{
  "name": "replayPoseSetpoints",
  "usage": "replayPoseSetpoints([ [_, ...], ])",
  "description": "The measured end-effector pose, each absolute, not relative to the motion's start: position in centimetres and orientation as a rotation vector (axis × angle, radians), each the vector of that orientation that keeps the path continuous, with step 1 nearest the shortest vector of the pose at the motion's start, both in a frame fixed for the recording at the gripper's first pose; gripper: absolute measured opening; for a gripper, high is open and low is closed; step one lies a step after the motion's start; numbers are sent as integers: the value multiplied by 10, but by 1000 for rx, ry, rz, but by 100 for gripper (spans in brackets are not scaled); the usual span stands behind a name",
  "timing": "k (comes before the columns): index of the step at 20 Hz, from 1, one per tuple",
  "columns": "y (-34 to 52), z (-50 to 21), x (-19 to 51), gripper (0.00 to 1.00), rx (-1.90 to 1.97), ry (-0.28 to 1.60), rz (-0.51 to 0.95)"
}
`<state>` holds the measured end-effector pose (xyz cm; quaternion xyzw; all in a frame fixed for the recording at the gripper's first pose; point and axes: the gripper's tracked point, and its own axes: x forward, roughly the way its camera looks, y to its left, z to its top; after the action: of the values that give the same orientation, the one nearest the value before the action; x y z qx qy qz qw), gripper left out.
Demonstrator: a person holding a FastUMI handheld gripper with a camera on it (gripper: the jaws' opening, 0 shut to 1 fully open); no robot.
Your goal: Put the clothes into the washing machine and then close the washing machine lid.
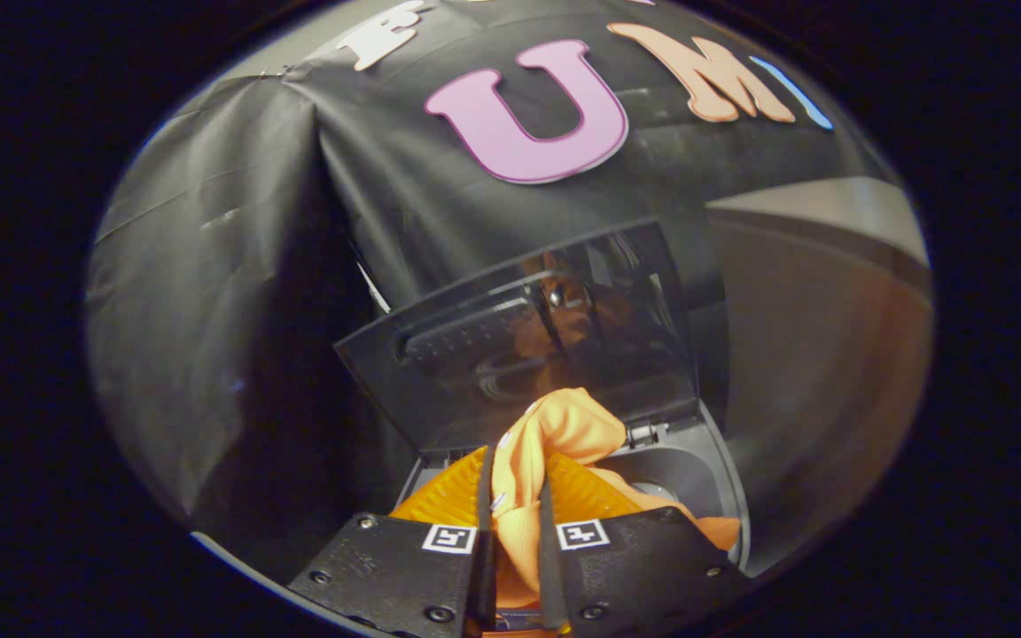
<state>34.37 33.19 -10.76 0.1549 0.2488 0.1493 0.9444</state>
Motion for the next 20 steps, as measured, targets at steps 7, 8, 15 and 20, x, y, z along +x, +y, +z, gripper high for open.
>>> replayPoseSetpoints([
  [7,330,-140,350,21,240,423,283],
  [8,334,-146,351,22,240,423,288],
  [15,355,-184,346,25,224,477,269],
  [20,365,-191,347,29,211,502,274],
])
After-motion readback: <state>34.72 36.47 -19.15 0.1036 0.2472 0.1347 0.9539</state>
